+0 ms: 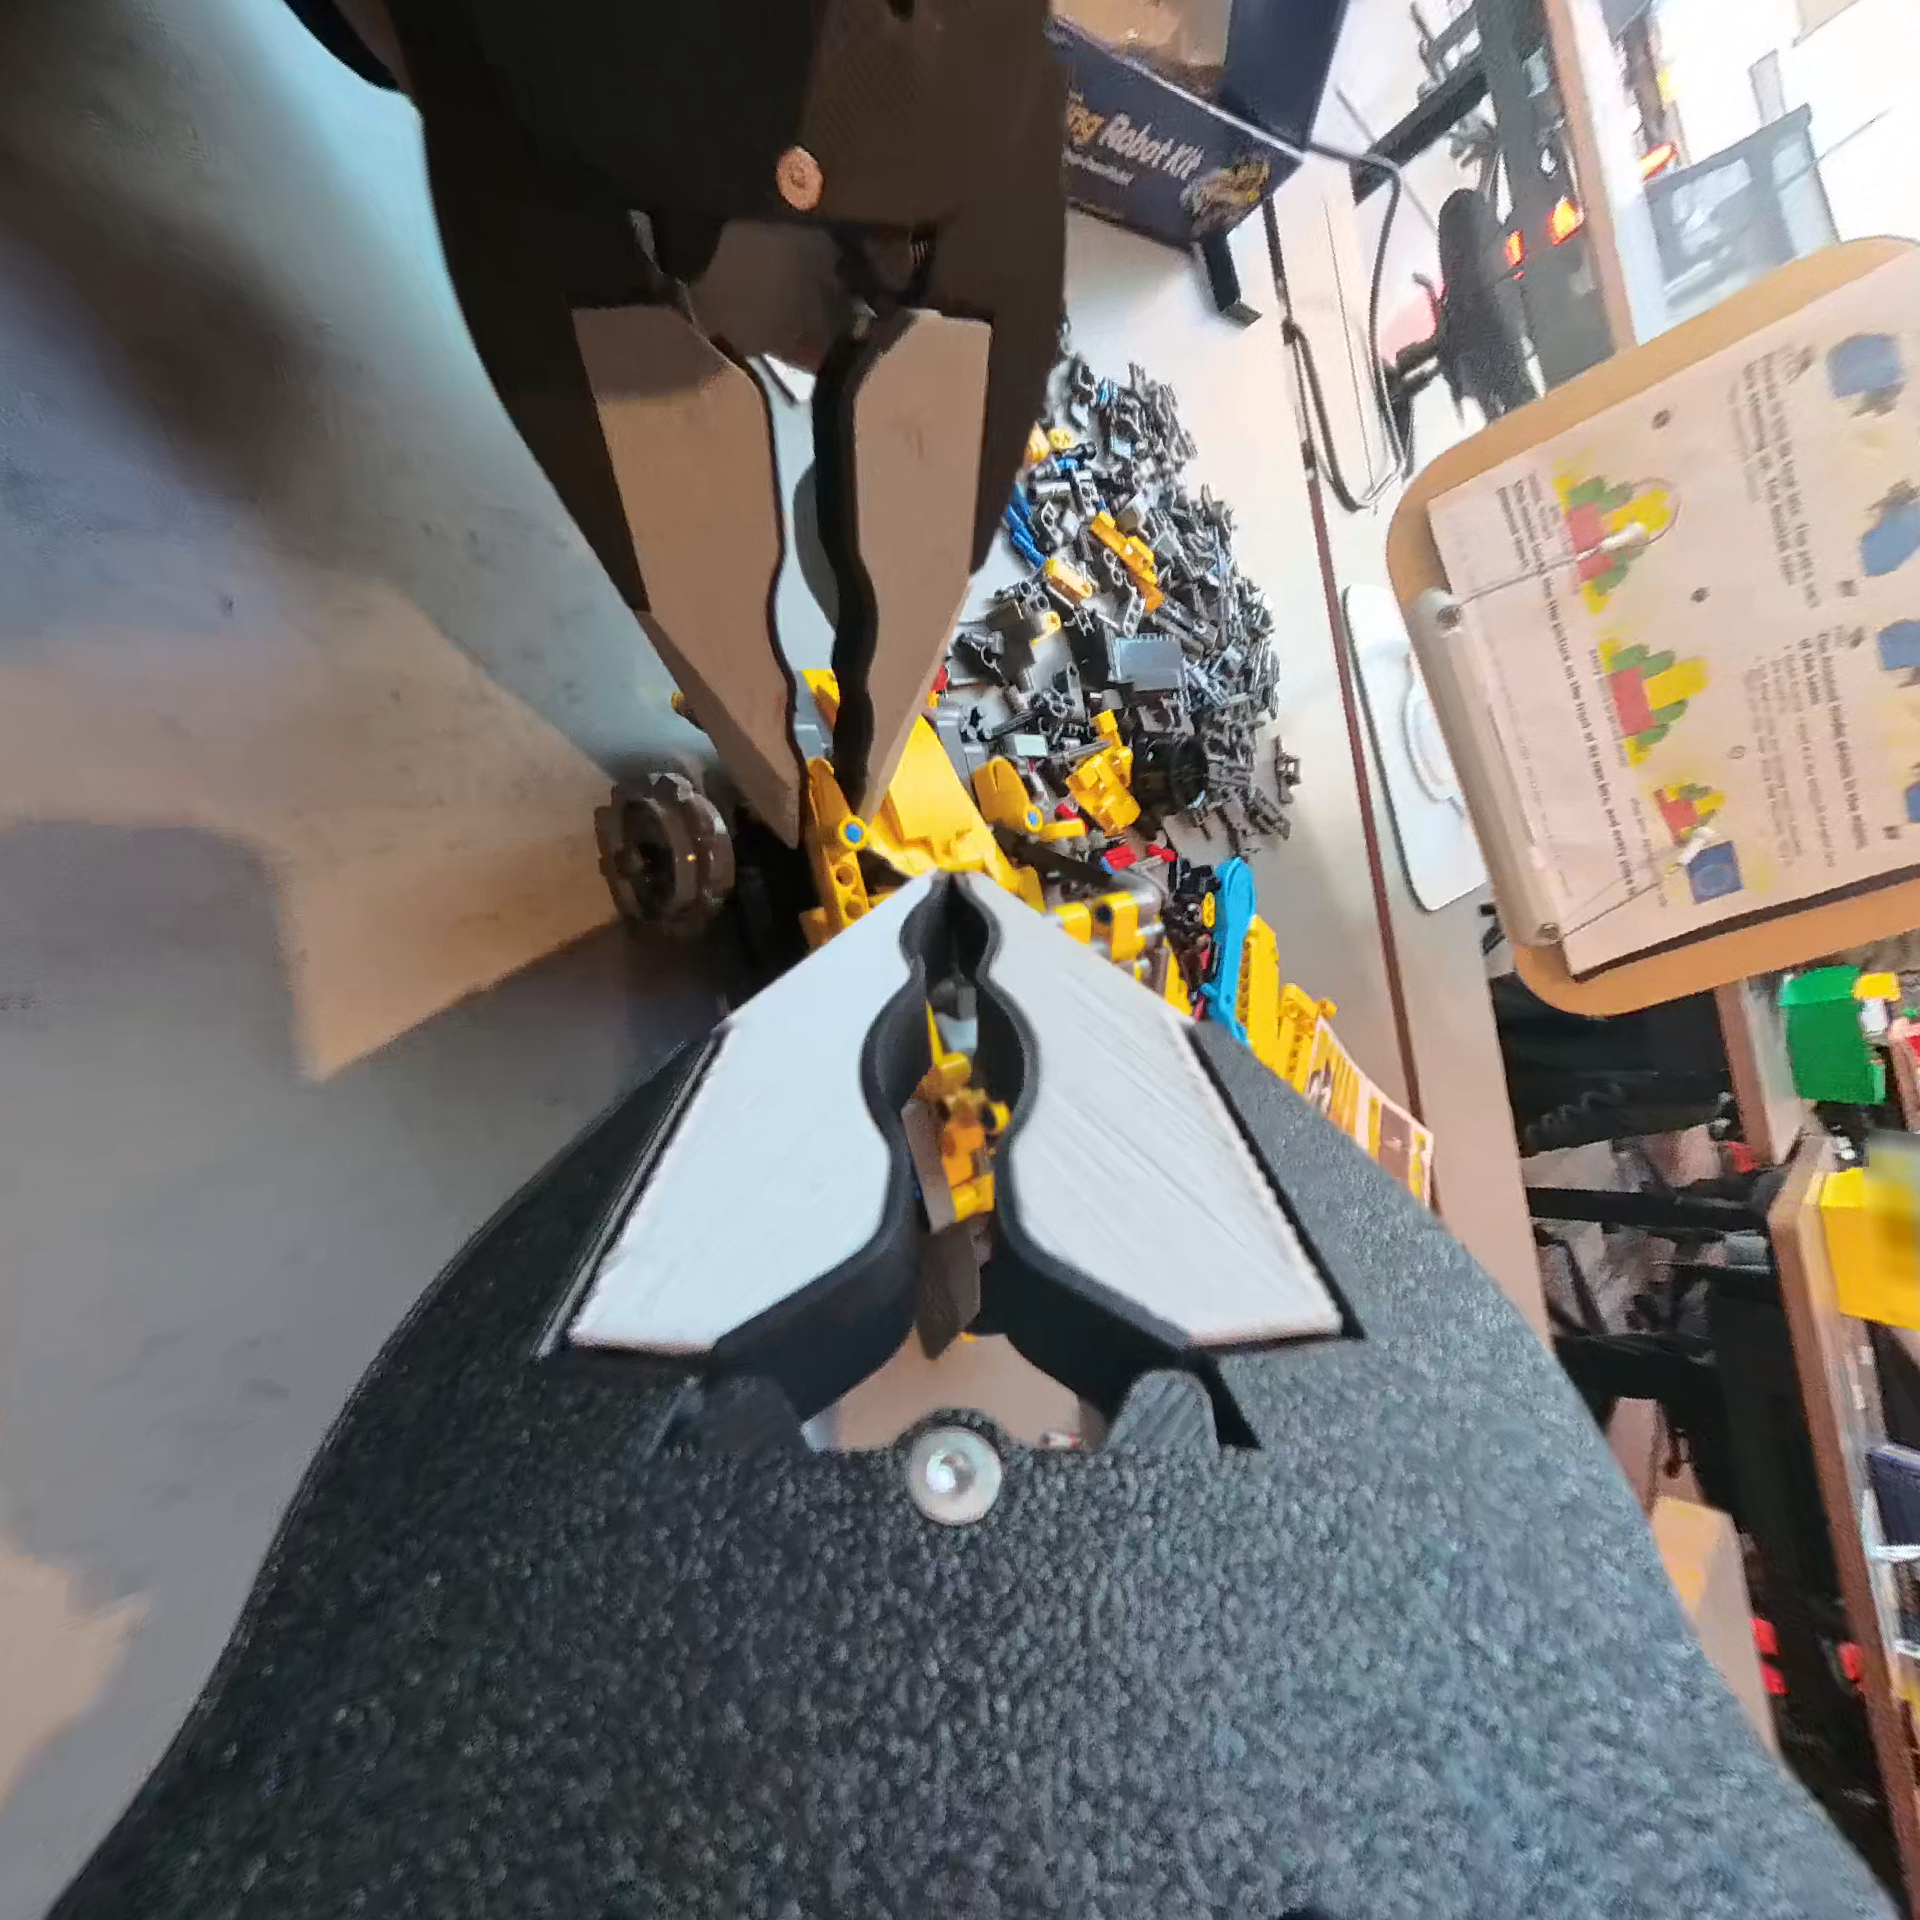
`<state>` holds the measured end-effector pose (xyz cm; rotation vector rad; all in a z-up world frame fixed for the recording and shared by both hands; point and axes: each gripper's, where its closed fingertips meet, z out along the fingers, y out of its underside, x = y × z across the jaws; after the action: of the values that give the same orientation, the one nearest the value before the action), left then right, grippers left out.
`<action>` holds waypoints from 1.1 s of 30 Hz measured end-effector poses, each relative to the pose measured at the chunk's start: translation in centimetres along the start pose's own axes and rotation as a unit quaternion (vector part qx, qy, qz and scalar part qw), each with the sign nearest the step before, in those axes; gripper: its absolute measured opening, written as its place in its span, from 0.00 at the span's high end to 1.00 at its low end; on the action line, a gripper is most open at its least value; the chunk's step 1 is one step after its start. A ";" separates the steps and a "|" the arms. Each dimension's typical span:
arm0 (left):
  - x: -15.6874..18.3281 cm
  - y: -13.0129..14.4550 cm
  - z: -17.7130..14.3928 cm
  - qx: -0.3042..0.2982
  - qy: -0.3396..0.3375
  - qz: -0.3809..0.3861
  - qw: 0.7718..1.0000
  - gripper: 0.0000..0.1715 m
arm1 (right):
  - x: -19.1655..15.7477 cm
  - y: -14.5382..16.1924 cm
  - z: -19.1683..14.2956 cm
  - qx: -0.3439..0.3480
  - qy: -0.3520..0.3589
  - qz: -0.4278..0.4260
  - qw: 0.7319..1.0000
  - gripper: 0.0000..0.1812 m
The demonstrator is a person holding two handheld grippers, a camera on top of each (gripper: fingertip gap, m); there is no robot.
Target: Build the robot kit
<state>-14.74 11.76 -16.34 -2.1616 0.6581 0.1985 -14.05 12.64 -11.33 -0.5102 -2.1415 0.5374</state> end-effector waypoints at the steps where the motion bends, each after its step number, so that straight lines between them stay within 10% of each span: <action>1: 0.0 0.0 0.0 -0.001 0.001 -0.004 1.000 0.97 | 0.0 -0.2 0.1 0.002 0.008 -0.013 1.000 1.00; 9: 0.0 0.0 0.0 0.000 0.007 -0.030 1.000 0.97 | 0.8 -1.6 -1.0 0.042 0.031 -0.040 0.998 1.00; 14: 0.1 0.1 0.0 0.000 0.012 -0.029 1.000 0.97 | -4.3 5.0 3.6 -0.098 -0.037 -0.099 0.990 1.00; 18: -0.1 0.8 0.4 -0.007 0.009 -0.026 1.000 0.98 | -1.9 -0.2 0.1 0.005 -0.011 -0.029 1.000 1.00; 23: -0.3 0.7 0.3 -0.008 -0.006 -0.009 1.000 0.97 | -0.1 2.0 0.2 -0.031 0.045 -0.039 0.998 1.00; 29: 0.5 0.5 -1.0 0.020 0.004 -0.005 1.000 0.97 | -1.2 5.3 -1.1 -0.015 0.029 0.077 0.996 0.99; 33: -0.2 -0.1 -4.3 0.084 0.018 -0.064 0.994 0.97 | 0.3 6.8 -3.6 0.035 0.037 0.217 0.975 0.81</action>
<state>-15.23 8.56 -13.55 -2.0395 0.5339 0.0345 -10.14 19.08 -12.87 -0.9532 -1.9343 0.8181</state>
